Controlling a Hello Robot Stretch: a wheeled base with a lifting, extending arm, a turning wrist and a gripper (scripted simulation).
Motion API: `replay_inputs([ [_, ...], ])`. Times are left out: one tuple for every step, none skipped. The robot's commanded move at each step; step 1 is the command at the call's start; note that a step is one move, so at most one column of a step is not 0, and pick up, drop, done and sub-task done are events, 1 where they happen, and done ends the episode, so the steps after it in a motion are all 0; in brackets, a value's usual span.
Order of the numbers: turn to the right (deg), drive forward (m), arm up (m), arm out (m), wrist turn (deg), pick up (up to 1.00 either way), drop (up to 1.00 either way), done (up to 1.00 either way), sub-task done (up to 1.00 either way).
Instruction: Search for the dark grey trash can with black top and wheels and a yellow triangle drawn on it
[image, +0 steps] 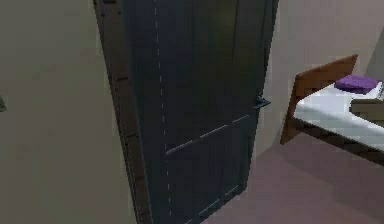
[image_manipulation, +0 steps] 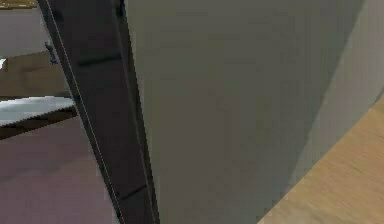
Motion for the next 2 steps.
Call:
replay_inputs([
  [0.0, 0.15, 0.0, 0.0, 0.0, 0.0, 0.0, 0.0, 0.0],
  [-27.0, 0.0, 0.0, 0.0, 0.0, 0.0, 0.0, 0.0, 0.0],
])
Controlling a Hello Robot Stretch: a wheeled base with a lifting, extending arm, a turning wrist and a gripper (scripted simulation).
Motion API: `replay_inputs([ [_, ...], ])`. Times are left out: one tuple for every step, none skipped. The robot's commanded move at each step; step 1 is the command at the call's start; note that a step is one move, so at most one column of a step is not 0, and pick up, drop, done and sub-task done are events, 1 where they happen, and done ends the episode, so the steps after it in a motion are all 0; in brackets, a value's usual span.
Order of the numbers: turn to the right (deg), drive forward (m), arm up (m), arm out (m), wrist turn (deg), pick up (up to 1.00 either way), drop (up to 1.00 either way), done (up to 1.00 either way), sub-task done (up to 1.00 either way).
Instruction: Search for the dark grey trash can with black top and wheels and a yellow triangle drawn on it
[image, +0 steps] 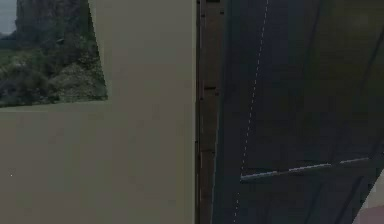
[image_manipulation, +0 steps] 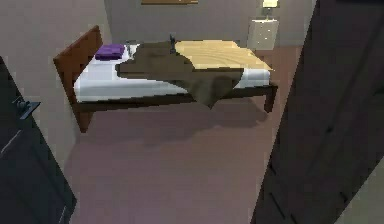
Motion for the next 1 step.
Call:
replay_inputs([
  [0.0, 0.15, 0.0, 0.0, 0.0, 0.0, 0.0, 0.0, 0.0],
])
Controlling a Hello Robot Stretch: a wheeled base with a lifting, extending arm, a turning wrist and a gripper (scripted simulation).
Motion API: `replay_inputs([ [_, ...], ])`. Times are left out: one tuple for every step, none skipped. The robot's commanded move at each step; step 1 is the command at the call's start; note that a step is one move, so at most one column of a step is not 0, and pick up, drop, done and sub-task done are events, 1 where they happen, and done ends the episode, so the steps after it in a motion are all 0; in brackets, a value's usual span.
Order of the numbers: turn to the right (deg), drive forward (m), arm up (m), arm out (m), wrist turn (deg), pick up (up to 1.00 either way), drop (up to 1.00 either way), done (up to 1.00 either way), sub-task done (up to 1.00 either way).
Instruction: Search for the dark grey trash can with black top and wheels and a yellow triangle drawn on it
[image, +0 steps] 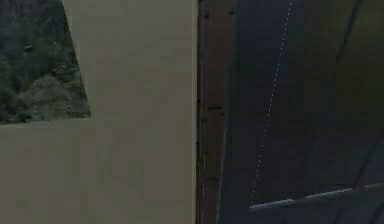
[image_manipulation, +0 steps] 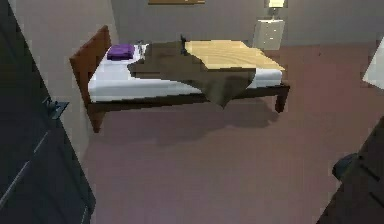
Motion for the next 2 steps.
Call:
replay_inputs([
  [42.0, 0.0, 0.0, 0.0, 0.0, 0.0, 0.0, 0.0, 0.0],
  [0.0, 0.45, 0.0, 0.0, 0.0, 0.0, 0.0, 0.0, 0.0],
])
